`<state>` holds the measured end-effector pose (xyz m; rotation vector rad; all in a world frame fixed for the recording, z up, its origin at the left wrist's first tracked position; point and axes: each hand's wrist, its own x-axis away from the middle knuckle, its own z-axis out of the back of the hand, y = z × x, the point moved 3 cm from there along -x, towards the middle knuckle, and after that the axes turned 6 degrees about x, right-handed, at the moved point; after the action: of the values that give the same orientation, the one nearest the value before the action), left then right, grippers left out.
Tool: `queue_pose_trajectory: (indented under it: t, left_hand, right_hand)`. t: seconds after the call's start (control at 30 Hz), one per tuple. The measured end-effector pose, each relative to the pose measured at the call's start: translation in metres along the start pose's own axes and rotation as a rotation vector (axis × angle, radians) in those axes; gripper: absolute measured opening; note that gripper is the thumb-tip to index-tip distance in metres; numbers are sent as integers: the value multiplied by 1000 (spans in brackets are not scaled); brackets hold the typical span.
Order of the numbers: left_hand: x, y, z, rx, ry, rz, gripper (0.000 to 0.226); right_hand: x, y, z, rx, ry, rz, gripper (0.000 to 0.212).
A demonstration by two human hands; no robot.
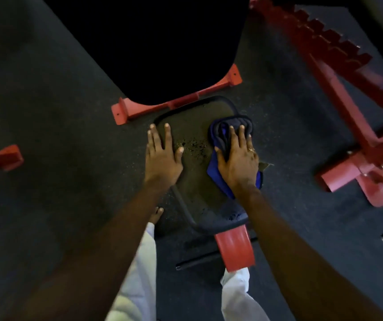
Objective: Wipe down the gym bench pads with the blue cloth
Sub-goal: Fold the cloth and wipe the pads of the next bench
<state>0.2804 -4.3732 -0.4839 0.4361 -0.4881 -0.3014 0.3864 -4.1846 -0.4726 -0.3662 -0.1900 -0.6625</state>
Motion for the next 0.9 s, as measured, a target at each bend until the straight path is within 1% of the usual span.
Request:
queue_pose_trajectory:
  t: [0.07,0.1,0.13,0.17,0.27,0.33,0.43,0.53,0.63,0.67,0.73,0.83,0.9]
  left_hand:
    - [42,14,-23,283,131,229,71]
    - [61,22,-37,388,170,334,70]
    - [77,29,-48,454,208,405,69]
    - [87,34,-57,485,246,434,69]
    - [94,31,-69,461,344,394,67]
    - [91,26,-73,431,404,378,67]
    - [93,26,-77,445,416,377,67]
    - [89,19,-83,474,405,374,67]
    - [88,21,-83,476,412,378,68]
    - [89,21,-83,482,412,381,68]
    - [91,22,-82,479,409,370,67]
    - [91,23,-79,477,419,392,66]
    - [91,25,-77,474,423,400,65]
  right_hand:
    - [3,4,0,-7,20,40,70]
    - [8,6,0,-6,29,67,69]
    - [14,9,-1,-4,33,98,68]
    - [21,12,-1,-3,33,124,67]
    - [45,21,-5,11,9,156,69]
    - [46,21,-4,40,-9,181,72]
    - [13,10,2,93,-38,207,77]
    - [-29,-15,6,117,-55,159,84]
    - [-43,-29,3,138,-7,133,88]
    - [-38,-28,3,144,13,158,86]
    - [-21,-21,6,178,36,287,80]
    - [-5,-9,4,238,-11,526,74]
    - [-12,-5,4,260,-19,619,73]
